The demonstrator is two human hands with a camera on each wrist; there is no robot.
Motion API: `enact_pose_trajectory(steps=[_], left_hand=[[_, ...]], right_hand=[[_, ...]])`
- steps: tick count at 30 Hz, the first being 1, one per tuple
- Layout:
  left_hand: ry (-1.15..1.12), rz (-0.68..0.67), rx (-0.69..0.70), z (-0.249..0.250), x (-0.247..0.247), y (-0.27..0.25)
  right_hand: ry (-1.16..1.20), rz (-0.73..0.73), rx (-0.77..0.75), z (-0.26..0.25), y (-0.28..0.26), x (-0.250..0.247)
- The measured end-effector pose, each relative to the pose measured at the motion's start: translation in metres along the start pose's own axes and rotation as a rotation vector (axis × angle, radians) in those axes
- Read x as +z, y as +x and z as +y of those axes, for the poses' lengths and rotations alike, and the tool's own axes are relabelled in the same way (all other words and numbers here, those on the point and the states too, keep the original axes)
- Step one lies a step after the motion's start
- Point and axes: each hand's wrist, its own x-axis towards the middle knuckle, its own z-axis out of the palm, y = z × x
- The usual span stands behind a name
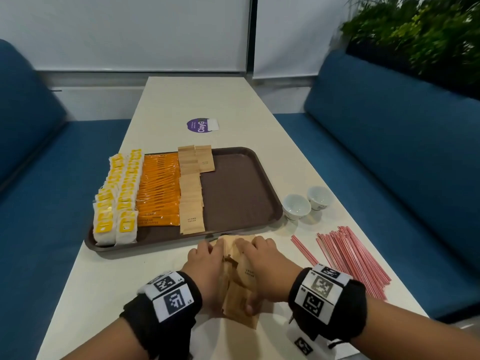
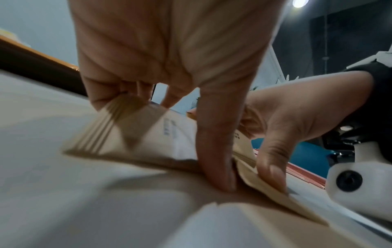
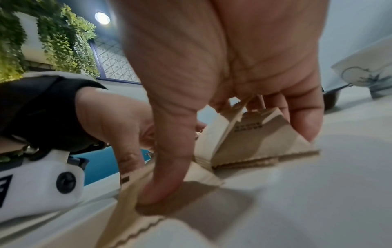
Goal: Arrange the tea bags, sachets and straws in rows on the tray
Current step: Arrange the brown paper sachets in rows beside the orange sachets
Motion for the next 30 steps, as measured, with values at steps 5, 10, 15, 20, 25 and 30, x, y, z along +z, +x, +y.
enact_pose_trajectory(steps=[5,10,15,20,25,30], left_hand=[[-0.144,-0.029,-0.051,-0.007,0.000,0.005],[-0.261,0.033,-0.078,-0.011,-0.001,0.010],[-0.209,0.012,-0.113,0.001,0.007,0.006],[-0.422,0.104,-0.186,0.003,0.008,0.009],[-0.461,0.102,-0.168,0.000,0.006,0.011],[-0.530,0.164,-0.133,0.000,0.008,0.013]], right_hand=[[0.062,-0.008,0.043,0.000,0.006,-0.001],[0.072,0.033,0.061,0.001,0.013,0.002],[0.125,0.046,0.028,0.001,0.018,0.006],[0.215,0.052,0.006,0.002,0.019,0.006],[0.342,0.067,0.015,0.003,0.019,0.003],[0.405,0.083,0.027,0.000,0.019,0.000]])
